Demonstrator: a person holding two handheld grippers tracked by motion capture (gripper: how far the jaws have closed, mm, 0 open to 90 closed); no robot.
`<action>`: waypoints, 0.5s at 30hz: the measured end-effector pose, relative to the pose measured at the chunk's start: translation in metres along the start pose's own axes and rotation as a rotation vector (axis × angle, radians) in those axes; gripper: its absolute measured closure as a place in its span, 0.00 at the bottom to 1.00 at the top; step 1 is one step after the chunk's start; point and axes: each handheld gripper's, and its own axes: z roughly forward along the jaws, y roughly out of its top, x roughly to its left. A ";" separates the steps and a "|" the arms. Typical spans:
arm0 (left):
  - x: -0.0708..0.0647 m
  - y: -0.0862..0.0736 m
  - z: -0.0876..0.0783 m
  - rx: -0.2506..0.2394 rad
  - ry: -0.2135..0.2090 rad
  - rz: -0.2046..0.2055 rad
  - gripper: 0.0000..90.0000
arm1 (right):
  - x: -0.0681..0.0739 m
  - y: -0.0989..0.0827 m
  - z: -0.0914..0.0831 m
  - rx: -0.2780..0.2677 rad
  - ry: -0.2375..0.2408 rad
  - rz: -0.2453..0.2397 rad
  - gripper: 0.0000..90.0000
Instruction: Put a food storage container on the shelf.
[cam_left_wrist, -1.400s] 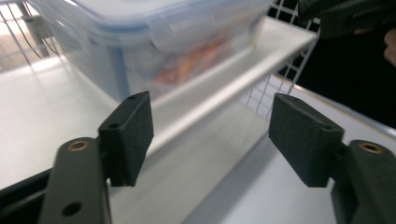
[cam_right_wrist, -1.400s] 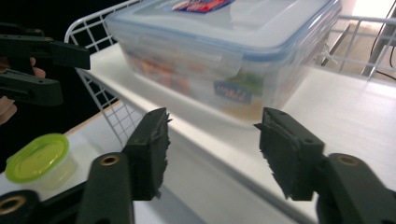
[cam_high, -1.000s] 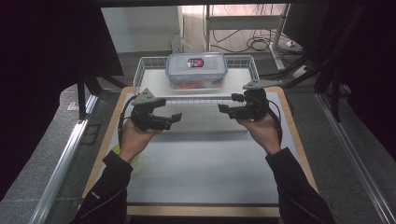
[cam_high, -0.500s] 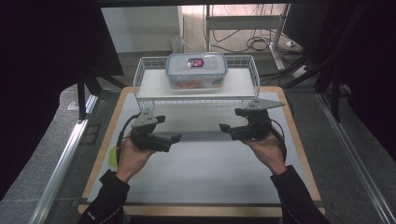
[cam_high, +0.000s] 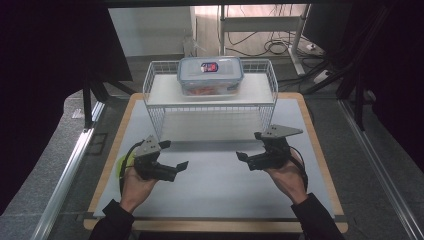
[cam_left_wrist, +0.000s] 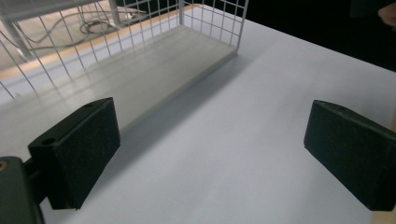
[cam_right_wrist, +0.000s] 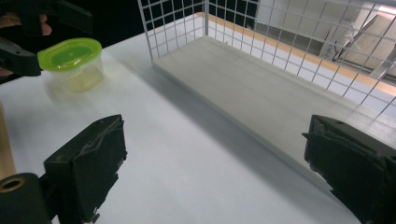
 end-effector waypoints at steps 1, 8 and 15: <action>-0.001 -0.003 0.000 -0.002 -0.005 0.002 0.06 | 0.001 -0.003 0.000 0.000 0.002 -0.007 0.04; -0.014 -0.021 -0.003 -0.012 -0.001 0.033 0.07 | 0.007 -0.022 -0.001 0.019 -0.017 -0.014 0.02; -0.023 -0.038 -0.005 0.030 0.082 0.039 0.11 | 0.014 -0.042 -0.002 0.009 0.005 0.012 0.03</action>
